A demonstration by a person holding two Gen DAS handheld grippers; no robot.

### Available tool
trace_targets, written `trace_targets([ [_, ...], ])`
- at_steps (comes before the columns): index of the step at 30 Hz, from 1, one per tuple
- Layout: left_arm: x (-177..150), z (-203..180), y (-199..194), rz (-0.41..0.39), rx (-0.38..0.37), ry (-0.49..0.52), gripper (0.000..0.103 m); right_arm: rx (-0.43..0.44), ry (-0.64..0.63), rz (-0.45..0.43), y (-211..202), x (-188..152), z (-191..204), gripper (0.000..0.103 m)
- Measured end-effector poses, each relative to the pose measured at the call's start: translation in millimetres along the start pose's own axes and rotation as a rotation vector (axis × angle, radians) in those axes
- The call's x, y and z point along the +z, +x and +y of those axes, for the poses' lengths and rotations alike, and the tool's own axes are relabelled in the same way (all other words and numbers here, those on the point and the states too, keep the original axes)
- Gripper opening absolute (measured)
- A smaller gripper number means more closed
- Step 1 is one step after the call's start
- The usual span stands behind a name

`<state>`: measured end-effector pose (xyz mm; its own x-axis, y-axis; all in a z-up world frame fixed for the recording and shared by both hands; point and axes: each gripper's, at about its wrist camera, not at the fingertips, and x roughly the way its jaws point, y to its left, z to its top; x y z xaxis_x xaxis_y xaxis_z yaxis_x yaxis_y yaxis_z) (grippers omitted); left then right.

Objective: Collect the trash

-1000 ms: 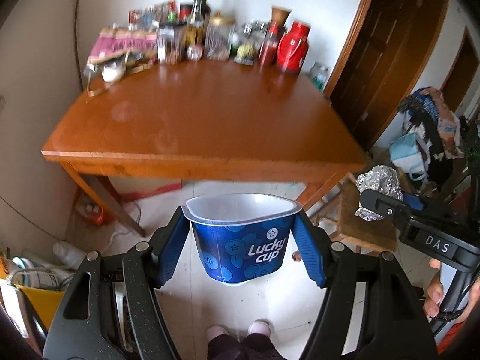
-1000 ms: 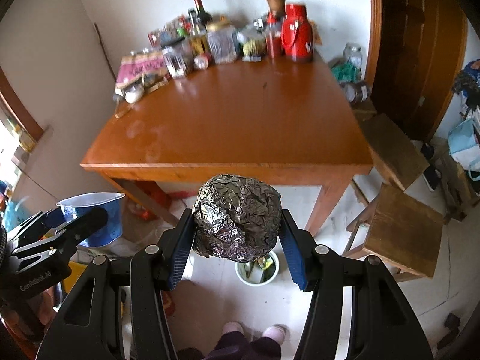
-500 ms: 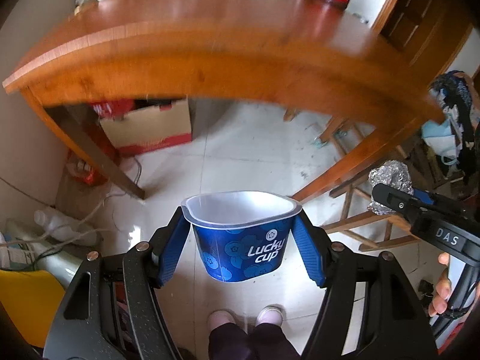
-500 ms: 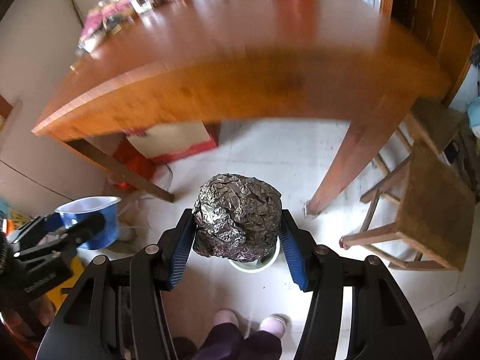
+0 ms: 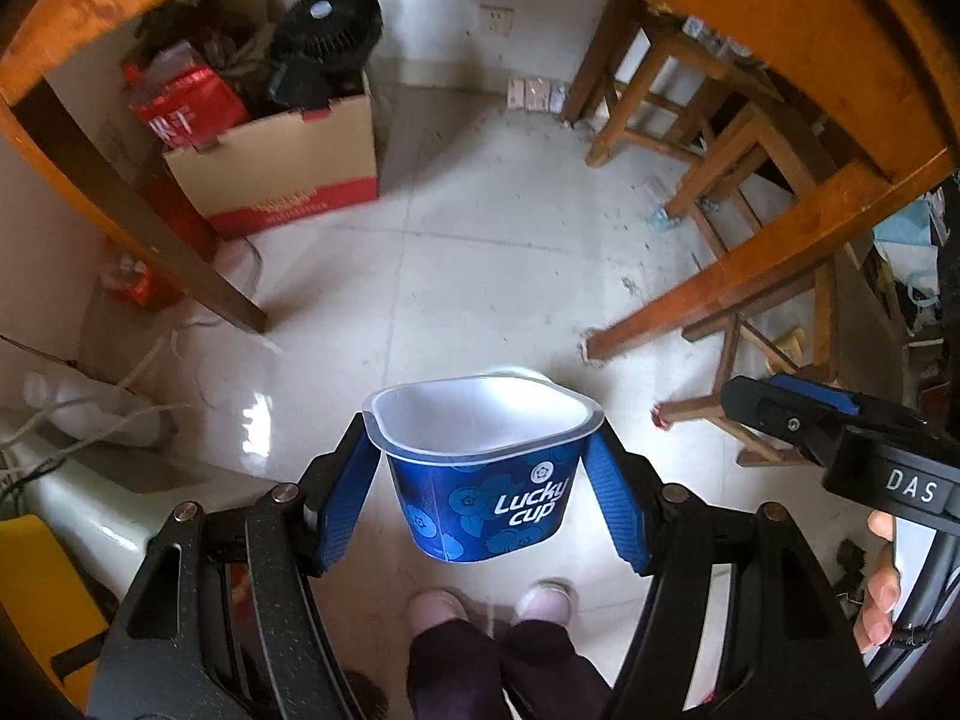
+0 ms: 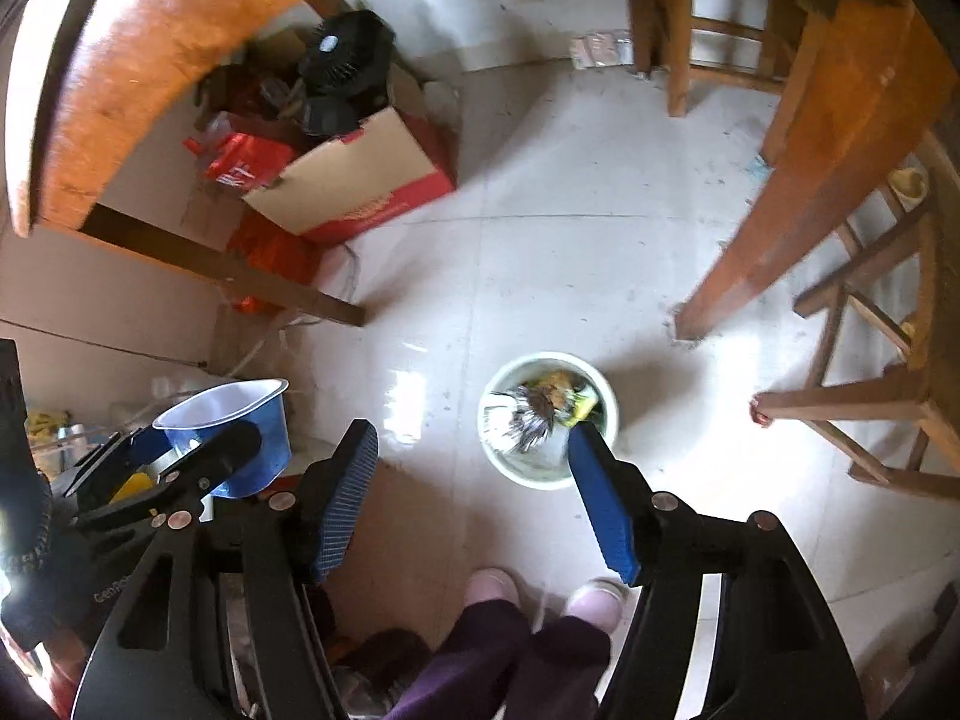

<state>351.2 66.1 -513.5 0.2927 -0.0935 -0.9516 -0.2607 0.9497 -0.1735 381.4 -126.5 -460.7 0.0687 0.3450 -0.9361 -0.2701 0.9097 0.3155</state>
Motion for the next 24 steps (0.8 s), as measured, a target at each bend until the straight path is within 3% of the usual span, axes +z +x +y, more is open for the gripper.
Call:
trace_targets([
  [11, 1, -42, 3, 0.136, -0.024, 0.006, 0.07, -0.078, 0.016, -0.061, -58, -7, -14, 0.062],
  [17, 0, -59, -52, 0.081, -0.003, 0.011, 0.07, -0.07, -0.004, -0.114, -114, -13, -7, 0.062],
  [24, -7, -78, -168, -0.067, 0.024, 0.011, 0.07, -0.062, -0.059, -0.208, -200, -25, 15, 0.062],
])
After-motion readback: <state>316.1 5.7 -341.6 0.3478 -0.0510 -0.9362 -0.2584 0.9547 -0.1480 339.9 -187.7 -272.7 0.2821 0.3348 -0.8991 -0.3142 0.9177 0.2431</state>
